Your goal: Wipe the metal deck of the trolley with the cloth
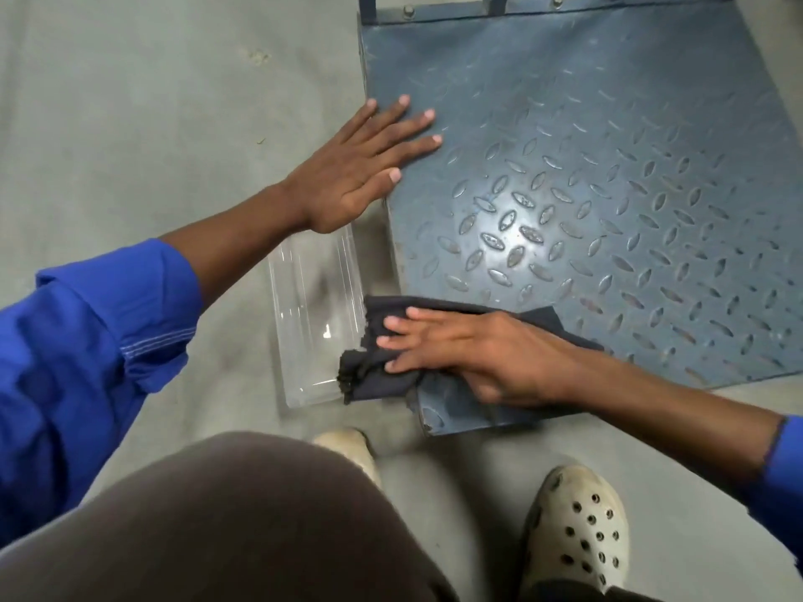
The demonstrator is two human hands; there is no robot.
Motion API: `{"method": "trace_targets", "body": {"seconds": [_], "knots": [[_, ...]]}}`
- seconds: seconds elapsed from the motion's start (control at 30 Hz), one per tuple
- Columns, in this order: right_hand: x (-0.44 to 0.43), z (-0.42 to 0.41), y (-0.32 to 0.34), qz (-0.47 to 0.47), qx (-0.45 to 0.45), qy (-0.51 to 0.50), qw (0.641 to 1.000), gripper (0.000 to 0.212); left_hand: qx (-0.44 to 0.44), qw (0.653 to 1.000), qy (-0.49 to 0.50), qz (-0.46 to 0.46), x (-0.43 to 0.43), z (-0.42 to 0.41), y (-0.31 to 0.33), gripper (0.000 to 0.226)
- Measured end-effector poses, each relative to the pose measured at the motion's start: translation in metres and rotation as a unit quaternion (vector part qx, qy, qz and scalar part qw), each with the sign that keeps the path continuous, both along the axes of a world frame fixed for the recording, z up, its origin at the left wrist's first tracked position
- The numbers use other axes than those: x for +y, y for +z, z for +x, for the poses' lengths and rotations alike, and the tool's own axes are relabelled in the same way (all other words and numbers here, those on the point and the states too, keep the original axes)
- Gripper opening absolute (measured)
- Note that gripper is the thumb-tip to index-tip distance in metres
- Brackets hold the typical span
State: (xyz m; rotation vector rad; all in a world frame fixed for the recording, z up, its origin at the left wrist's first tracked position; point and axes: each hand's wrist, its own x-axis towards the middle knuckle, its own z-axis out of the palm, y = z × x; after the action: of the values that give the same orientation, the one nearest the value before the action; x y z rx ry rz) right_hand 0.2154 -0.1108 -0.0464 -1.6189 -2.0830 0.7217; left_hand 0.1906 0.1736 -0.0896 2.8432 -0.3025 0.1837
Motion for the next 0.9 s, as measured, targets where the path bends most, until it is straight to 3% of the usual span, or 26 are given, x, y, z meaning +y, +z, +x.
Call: {"method": "trace_targets", "body": {"seconds": [0.07,0.17,0.27,0.33,0.4,0.5,0.57,0.63,0.77,0.83,0.9], "knots": [[0.003,0.01,0.01,0.027,0.058,-0.084,0.994,0.052,-0.001,1.0,0.0,0.0,-0.005,-0.004,-0.003,0.057],[0.021,0.047,0.006,0.092,-0.003,-0.232,0.968,0.039,-0.018,1.0,-0.001,-0.011,-0.011,-0.01,-0.008,0.06],[0.016,0.036,-0.009,0.038,-0.056,-0.15,0.986,0.058,-0.021,0.999,0.016,-0.033,-0.019,-0.014,-0.009,0.056],[-0.004,0.007,-0.011,-0.005,-0.042,-0.018,0.999,0.077,-0.017,0.998,0.031,-0.045,-0.025,-0.016,-0.006,0.056],[-0.02,-0.012,-0.001,-0.047,0.011,0.05,0.998,0.08,-0.008,0.998,0.031,-0.056,-0.029,-0.021,-0.004,0.056],[-0.012,0.01,0.009,0.012,0.044,-0.059,0.997,0.055,-0.006,0.999,0.015,-0.048,-0.035,-0.029,-0.008,0.056],[-0.003,0.027,0.006,0.053,-0.011,-0.142,0.988,0.045,-0.008,0.999,0.012,-0.051,-0.039,-0.034,-0.011,0.058],[-0.01,0.018,-0.003,0.026,-0.055,-0.087,0.994,0.058,-0.01,0.997,0.027,-0.076,-0.046,-0.038,-0.013,0.057],[-0.036,-0.023,-0.006,-0.035,-0.004,0.119,0.992,0.082,-0.013,0.991,0.061,-0.12,-0.06,-0.046,-0.012,0.058],[-0.028,-0.011,0.004,-0.006,0.01,0.074,0.997,0.079,-0.011,0.991,0.056,-0.121,-0.059,-0.045,-0.015,0.058],[-0.017,0.013,0.007,0.046,-0.031,-0.044,0.998,0.067,-0.015,0.992,0.049,-0.114,-0.058,-0.043,-0.018,0.058]]}}
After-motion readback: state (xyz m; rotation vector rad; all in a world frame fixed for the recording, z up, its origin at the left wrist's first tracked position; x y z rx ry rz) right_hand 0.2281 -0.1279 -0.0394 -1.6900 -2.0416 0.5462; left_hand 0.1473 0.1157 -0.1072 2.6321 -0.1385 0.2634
